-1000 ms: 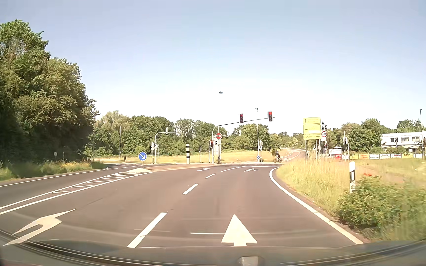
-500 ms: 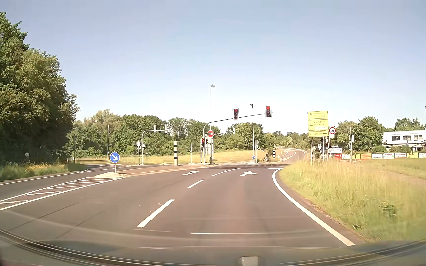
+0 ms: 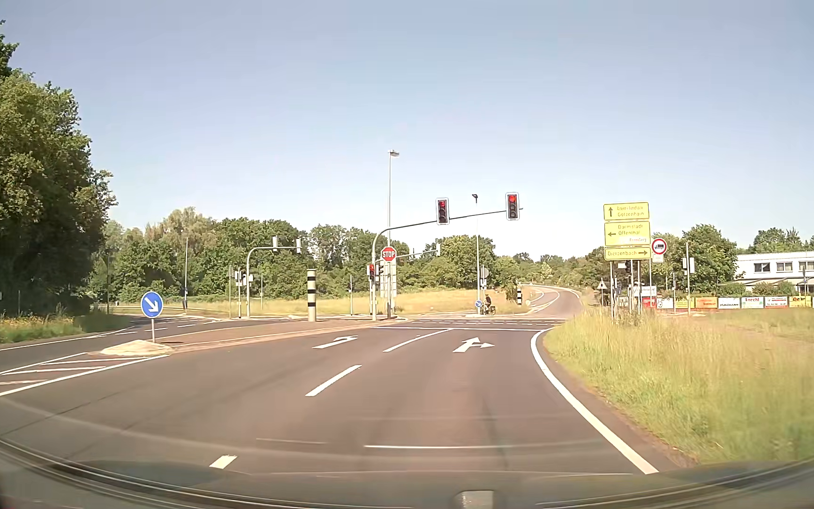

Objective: Follow the waypoints while adhering to traffic rules and regulations

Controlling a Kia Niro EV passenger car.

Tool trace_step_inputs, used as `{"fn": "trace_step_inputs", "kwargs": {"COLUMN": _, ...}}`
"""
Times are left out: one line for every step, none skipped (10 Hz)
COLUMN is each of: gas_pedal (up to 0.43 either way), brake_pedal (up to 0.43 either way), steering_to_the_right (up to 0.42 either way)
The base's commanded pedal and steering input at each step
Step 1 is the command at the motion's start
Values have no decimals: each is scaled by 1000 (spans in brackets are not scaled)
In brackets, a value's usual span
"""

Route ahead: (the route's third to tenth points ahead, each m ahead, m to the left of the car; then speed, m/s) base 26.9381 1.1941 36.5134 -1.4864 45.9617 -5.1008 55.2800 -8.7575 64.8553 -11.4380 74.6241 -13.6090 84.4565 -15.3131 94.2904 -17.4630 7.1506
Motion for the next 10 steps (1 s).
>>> {"fn": "trace_step_inputs", "kwargs": {"gas_pedal": 0, "brake_pedal": 256, "steering_to_the_right": 22}}
{"fn": "trace_step_inputs", "kwargs": {"gas_pedal": 0, "brake_pedal": 256, "steering_to_the_right": 22}}
{"fn": "trace_step_inputs", "kwargs": {"gas_pedal": 0, "brake_pedal": 256, "steering_to_the_right": 21}}
{"fn": "trace_step_inputs", "kwargs": {"gas_pedal": 0, "brake_pedal": 256, "steering_to_the_right": 22}}
{"fn": "trace_step_inputs", "kwargs": {"gas_pedal": 0, "brake_pedal": 256, "steering_to_the_right": 21}}
{"fn": "trace_step_inputs", "kwargs": {"gas_pedal": 0, "brake_pedal": 256, "steering_to_the_right": 21}}
{"fn": "trace_step_inputs", "kwargs": {"gas_pedal": 0, "brake_pedal": 256, "steering_to_the_right": 21}}
{"fn": "trace_step_inputs", "kwargs": {"gas_pedal": 0, "brake_pedal": 256, "steering_to_the_right": 21}}
{"fn": "trace_step_inputs", "kwargs": {"gas_pedal": 0, "brake_pedal": 256, "steering_to_the_right": 22}}
{"fn": "trace_step_inputs", "kwargs": {"gas_pedal": 0, "brake_pedal": 256, "steering_to_the_right": 22}}
